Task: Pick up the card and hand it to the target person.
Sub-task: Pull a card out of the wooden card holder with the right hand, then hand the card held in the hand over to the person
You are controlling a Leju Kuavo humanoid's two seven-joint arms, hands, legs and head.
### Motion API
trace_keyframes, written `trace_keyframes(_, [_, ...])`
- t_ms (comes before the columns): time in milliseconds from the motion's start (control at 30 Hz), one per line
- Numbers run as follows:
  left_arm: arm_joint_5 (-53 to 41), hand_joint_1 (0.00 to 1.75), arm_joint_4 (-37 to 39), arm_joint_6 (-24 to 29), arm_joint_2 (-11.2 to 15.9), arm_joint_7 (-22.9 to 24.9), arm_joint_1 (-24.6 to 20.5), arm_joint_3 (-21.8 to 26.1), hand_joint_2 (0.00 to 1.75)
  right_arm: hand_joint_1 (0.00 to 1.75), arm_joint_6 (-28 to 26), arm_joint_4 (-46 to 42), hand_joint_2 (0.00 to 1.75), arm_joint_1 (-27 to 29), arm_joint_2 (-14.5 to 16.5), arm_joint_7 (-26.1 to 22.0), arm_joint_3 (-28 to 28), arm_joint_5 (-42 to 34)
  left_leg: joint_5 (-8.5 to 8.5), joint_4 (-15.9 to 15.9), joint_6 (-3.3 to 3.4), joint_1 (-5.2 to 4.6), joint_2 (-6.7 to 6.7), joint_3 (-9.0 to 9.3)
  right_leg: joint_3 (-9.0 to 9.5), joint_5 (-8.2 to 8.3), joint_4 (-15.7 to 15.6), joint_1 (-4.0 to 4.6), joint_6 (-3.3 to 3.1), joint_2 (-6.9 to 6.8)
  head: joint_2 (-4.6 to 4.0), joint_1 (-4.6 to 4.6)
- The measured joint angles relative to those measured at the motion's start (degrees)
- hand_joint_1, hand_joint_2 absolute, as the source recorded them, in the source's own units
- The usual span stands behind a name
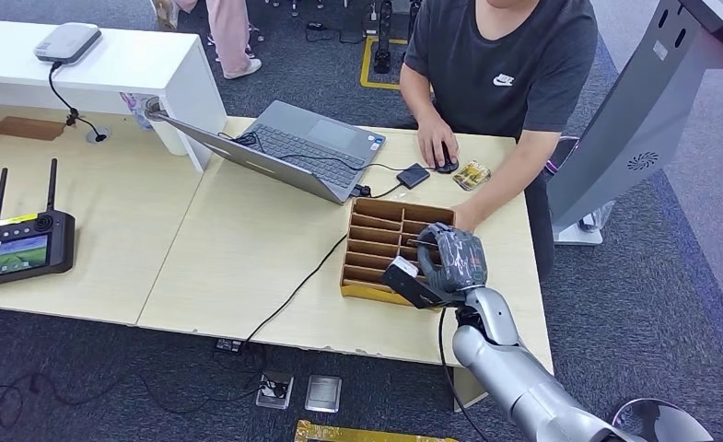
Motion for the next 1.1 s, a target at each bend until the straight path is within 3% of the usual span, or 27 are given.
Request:
trace_keyframes(333, [0.0,0.00,0.0,0.1,0.0,0.0,0.0,0.0,1.75,1.75,-1.9,-0.9,1.75,0.2,0.2,-0.3,-0.5,0.8,0.01,0.0,0.01,0.00,0.00,0.02,0.03,0.01,0.0,0.00,0.00,0.00,0.00,0.04])
trace_keyframes(733, [0.1,0.00,0.0,0.2,0.0,-0.1,0.1,0.0,1.75,1.75,-1.8,-21.5,1.75,3.3,-2.7,5.9,-4.3,2.6,0.01,0.0,0.01,0.00,0.01,0.00,0.00,0.01,0.0,0.00,0.00,0.01,0.00,0.02])
trace_keyframes(1100, [0.0,0.00,0.0,0.3,0.0,-0.2,0.1,0.0,1.75,1.75,-1.8,-30.5,1.75,4.1,-4.6,5.9,-5.8,1.1,0.01,0.0,0.01,0.00,0.01,0.00,-0.01,0.01,0.0,0.00,0.00,0.01,0.00,0.02])
